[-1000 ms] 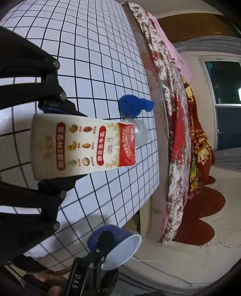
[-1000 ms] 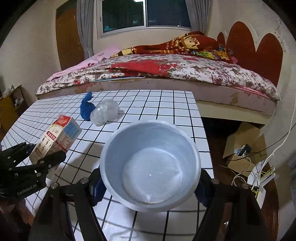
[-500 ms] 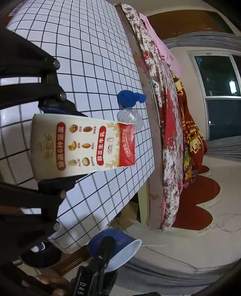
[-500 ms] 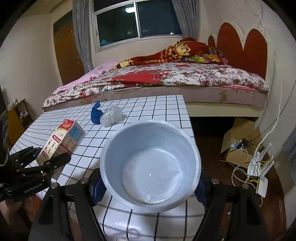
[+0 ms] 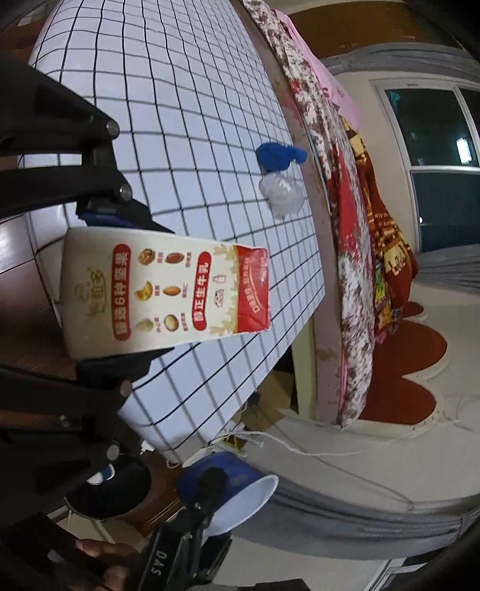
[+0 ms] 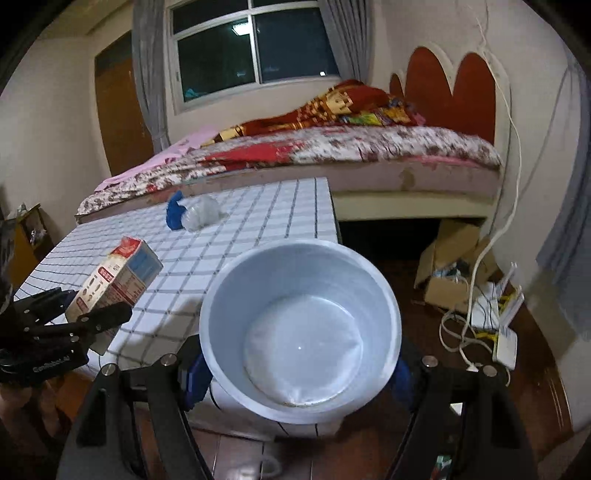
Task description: Collect trash
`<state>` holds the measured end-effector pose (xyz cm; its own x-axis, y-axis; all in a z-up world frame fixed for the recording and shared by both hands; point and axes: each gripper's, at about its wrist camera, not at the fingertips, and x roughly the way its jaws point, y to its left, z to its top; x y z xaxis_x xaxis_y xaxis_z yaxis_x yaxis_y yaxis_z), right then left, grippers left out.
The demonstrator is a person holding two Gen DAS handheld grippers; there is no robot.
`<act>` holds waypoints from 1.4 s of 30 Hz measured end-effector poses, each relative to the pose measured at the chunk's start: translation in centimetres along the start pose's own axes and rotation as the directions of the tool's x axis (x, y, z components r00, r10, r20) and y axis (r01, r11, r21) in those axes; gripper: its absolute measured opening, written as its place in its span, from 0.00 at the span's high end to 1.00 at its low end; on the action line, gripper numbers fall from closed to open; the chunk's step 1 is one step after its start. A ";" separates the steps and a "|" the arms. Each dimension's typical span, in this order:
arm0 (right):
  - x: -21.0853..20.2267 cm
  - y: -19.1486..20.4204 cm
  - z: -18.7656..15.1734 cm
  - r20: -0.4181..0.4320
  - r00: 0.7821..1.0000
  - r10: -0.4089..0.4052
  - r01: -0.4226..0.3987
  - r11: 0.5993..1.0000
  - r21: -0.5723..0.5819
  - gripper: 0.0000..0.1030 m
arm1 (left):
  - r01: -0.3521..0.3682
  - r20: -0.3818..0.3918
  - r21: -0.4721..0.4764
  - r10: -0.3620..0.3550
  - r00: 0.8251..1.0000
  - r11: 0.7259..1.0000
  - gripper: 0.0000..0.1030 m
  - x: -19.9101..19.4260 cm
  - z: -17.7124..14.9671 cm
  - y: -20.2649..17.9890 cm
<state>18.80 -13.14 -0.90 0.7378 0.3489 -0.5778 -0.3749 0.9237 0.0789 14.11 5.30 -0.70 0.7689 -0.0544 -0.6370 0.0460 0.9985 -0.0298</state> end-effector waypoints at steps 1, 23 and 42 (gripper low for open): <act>-0.1 -0.4 -0.4 -0.005 1.000 -0.009 0.009 1.000 0.000 0.24 | 0.006 -0.001 0.004 -0.006 1.000 1.000 0.49 0.0 -0.2 -0.4; -3.6 -8.4 -5.3 -0.066 0.986 -0.155 0.160 0.984 0.074 0.24 | 0.144 -0.034 0.127 -0.141 0.989 0.981 0.49 1.5 -1.0 -9.8; -6.8 -15.6 -11.1 -0.184 0.940 -0.287 0.314 0.940 0.135 0.24 | 0.338 -0.152 0.260 -0.307 0.939 0.905 0.49 4.0 -3.5 -20.0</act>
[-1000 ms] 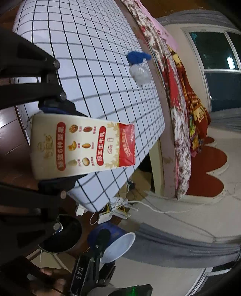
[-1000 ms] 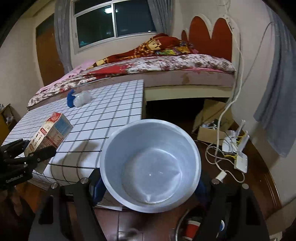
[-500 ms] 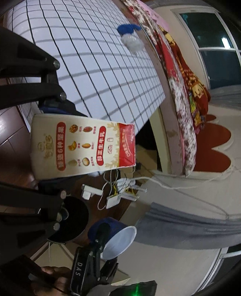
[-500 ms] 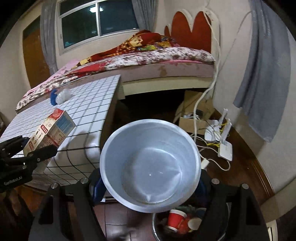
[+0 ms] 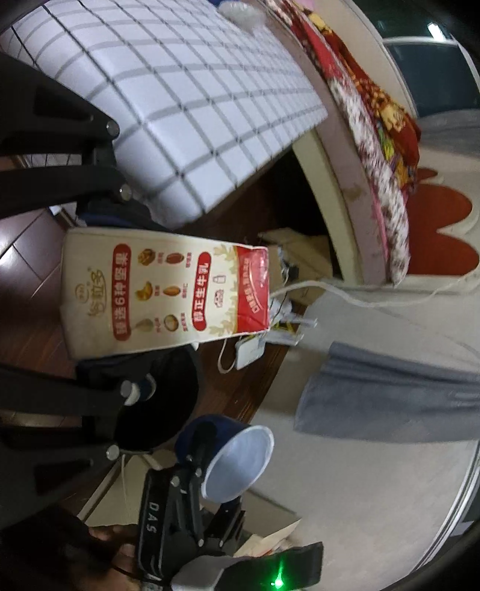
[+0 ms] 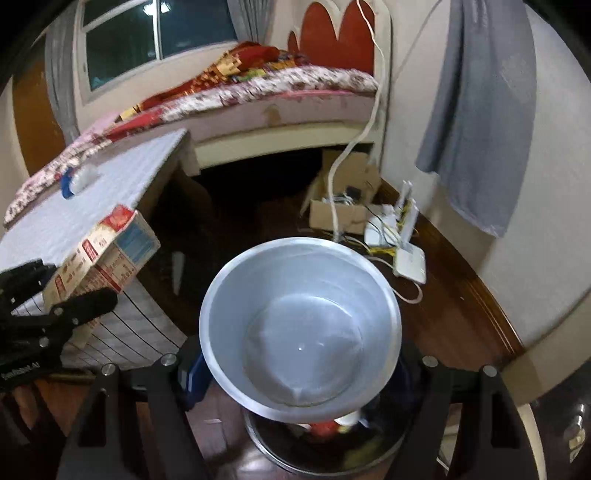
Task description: Collect trash
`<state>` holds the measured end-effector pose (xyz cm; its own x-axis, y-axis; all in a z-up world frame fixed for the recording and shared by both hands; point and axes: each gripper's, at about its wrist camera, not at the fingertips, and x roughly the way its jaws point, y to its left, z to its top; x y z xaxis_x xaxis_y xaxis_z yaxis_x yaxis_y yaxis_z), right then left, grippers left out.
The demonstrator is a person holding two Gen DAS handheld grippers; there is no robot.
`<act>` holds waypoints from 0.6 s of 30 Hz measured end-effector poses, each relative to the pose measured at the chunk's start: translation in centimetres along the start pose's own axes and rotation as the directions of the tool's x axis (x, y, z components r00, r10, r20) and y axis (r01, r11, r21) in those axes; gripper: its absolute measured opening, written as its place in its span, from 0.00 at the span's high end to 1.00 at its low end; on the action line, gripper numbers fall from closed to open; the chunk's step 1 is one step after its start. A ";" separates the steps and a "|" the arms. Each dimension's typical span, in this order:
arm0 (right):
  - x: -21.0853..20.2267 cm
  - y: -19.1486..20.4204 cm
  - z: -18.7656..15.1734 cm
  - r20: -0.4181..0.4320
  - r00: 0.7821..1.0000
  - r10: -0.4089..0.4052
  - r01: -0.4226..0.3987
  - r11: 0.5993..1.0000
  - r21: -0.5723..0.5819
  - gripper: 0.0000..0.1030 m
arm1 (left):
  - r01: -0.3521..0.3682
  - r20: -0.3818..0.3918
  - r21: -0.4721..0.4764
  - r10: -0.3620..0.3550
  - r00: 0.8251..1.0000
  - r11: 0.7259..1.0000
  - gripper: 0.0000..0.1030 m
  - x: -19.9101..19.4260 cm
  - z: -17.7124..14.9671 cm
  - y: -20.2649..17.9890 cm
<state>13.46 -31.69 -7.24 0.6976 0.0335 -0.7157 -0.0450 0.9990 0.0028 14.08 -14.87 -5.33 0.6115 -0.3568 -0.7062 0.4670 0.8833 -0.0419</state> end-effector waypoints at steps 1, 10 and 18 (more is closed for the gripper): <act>0.1 -0.3 -0.3 -0.010 1.000 -0.007 0.007 1.000 -0.001 0.24 | 0.013 -0.010 0.009 -0.013 1.000 1.000 0.49 0.3 -0.1 -0.6; 0.5 -4.7 -3.6 -0.079 0.995 -0.056 0.059 0.997 0.044 0.24 | 0.077 -0.073 0.069 -0.072 0.995 0.995 0.49 2.9 -0.4 -4.1; 1.3 -6.2 -5.3 -0.122 0.990 -0.067 0.071 0.997 0.034 0.24 | 0.140 -0.137 0.105 -0.125 0.983 0.985 0.49 5.4 -1.0 -6.2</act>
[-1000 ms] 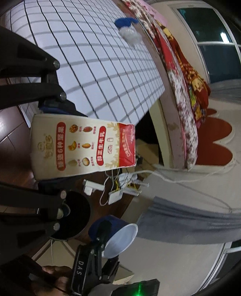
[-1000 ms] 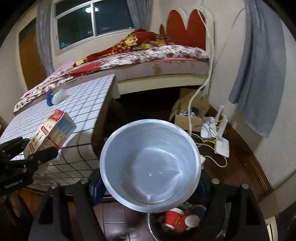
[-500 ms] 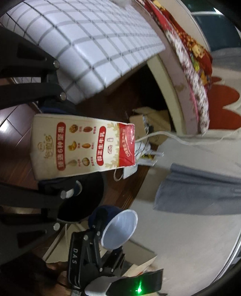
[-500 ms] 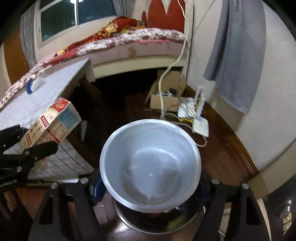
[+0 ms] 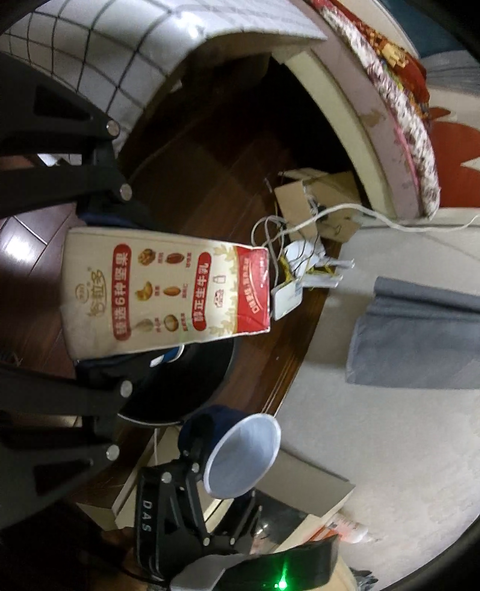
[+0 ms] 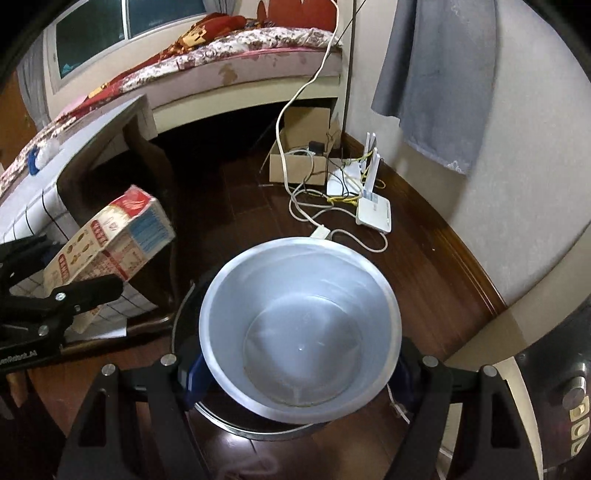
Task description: Collect trash
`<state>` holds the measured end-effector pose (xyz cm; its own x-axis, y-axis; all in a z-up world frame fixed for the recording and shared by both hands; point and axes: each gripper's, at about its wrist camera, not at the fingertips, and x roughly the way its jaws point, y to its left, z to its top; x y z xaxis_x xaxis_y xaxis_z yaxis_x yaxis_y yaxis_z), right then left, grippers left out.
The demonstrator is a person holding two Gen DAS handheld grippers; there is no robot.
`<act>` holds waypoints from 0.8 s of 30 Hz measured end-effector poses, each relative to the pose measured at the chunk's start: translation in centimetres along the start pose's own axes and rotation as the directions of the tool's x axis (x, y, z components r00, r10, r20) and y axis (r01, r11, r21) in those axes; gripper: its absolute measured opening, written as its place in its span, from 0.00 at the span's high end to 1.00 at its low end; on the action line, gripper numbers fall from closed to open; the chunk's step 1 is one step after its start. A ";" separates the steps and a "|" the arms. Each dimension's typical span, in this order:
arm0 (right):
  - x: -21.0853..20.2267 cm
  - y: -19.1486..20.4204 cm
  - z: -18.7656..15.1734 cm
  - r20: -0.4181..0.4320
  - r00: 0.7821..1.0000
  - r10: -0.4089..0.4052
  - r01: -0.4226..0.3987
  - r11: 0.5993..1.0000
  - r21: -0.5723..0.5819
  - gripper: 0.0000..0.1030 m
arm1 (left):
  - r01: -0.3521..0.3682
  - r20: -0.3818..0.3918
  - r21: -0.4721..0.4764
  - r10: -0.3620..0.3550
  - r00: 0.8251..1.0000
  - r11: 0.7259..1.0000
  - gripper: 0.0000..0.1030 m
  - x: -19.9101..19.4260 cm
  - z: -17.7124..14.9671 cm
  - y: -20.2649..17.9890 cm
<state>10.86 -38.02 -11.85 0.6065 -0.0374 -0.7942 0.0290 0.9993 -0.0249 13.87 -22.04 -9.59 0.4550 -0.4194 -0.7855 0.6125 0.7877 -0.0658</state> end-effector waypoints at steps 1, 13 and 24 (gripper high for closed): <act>0.1 0.0 -0.2 -0.002 1.000 -0.003 0.003 1.000 -0.010 0.24 | 0.004 -0.010 0.004 -0.004 1.000 1.000 0.49 0.6 0.1 0.0; 4.5 0.1 -1.7 -0.104 0.995 -0.001 -0.009 0.995 -0.095 0.24 | 0.044 -0.117 0.023 -0.041 0.992 0.999 0.49 5.0 -0.2 -0.7; 8.0 0.4 -2.7 -0.189 0.979 -0.071 0.037 0.984 -0.176 0.05 | 0.033 -0.153 0.016 -0.030 0.988 0.999 0.03 7.4 -0.5 -0.6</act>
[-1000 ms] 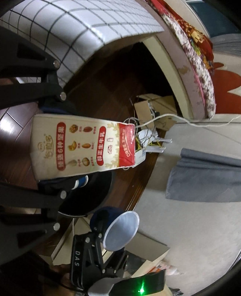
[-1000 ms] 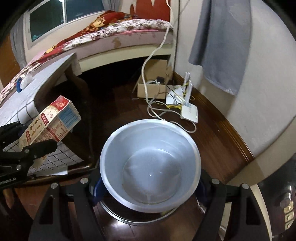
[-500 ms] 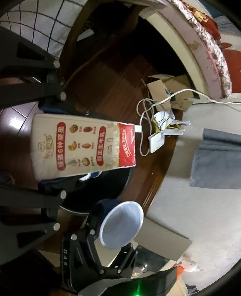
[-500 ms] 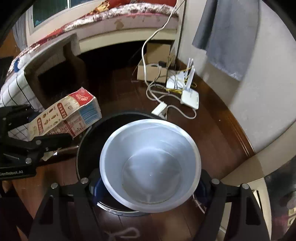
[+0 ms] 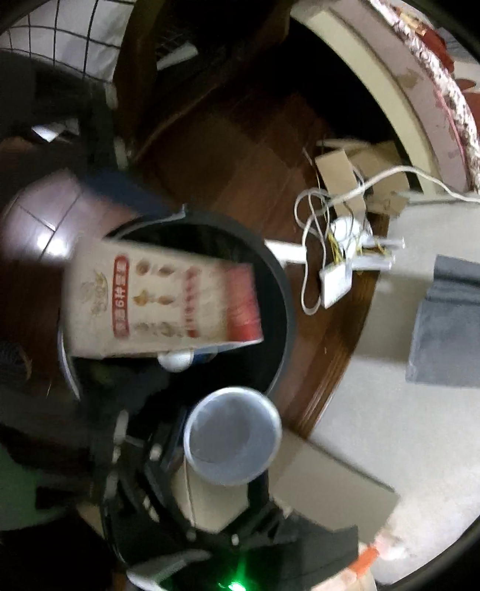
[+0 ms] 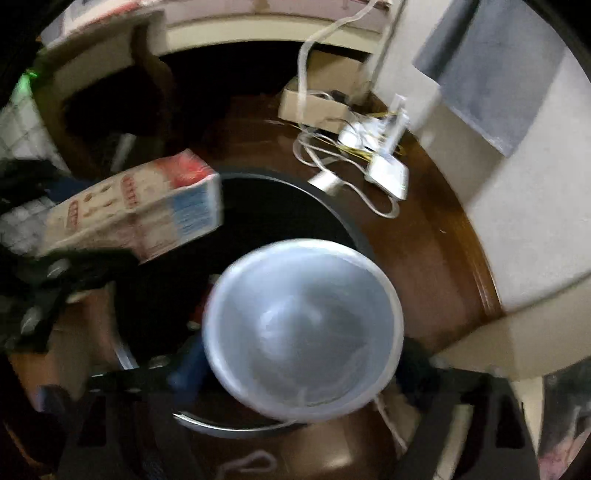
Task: Collect trash
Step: 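Open both grippers to drop the carton and bowl into the bin, then move both tools back toward the table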
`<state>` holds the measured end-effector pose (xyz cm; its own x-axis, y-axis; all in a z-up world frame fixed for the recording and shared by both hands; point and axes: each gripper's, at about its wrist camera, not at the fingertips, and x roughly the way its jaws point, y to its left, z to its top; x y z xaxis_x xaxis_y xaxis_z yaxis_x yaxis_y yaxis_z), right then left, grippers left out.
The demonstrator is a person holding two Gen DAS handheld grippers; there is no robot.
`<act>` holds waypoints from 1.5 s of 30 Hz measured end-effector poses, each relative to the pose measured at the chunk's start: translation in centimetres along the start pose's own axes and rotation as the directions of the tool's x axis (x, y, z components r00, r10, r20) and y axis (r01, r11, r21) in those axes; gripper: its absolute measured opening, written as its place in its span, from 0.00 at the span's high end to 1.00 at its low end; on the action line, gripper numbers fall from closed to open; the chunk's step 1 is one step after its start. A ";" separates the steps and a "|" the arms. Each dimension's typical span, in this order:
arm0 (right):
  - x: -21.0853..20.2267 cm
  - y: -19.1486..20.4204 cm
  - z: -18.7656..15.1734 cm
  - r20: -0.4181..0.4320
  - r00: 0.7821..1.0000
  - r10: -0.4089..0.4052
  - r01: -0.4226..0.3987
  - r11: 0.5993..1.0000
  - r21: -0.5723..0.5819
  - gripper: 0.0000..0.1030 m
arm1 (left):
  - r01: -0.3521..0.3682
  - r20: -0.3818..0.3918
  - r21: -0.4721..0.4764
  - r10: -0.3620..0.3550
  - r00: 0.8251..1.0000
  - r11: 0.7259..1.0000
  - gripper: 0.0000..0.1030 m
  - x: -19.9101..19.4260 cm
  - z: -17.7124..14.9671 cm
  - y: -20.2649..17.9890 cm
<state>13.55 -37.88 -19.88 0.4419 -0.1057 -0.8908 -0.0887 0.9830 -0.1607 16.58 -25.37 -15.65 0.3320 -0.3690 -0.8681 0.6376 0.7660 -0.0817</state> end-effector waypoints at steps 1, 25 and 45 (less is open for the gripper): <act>0.1 -0.5 -0.1 -0.007 1.000 0.014 -0.014 1.000 0.021 0.04 | 0.002 0.002 -0.006 -0.002 1.000 1.000 0.02 0.0 0.0 0.2; -1.5 0.0 1.2 -0.009 0.999 -0.033 0.034 0.998 0.056 0.01 | -0.177 0.042 -0.089 0.181 0.983 0.980 0.01 -2.6 -2.7 2.5; -8.7 6.0 3.4 0.152 0.988 0.040 -0.041 0.999 0.005 0.01 | -0.274 0.179 -0.246 0.321 0.930 0.930 0.01 -12.4 -5.2 5.7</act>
<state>12.24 -30.52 -11.63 0.5684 -0.0421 -0.8216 -0.1023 0.9873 -0.1214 12.47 -13.70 -7.85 0.6382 -0.1916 -0.7456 0.3309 0.9428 0.0409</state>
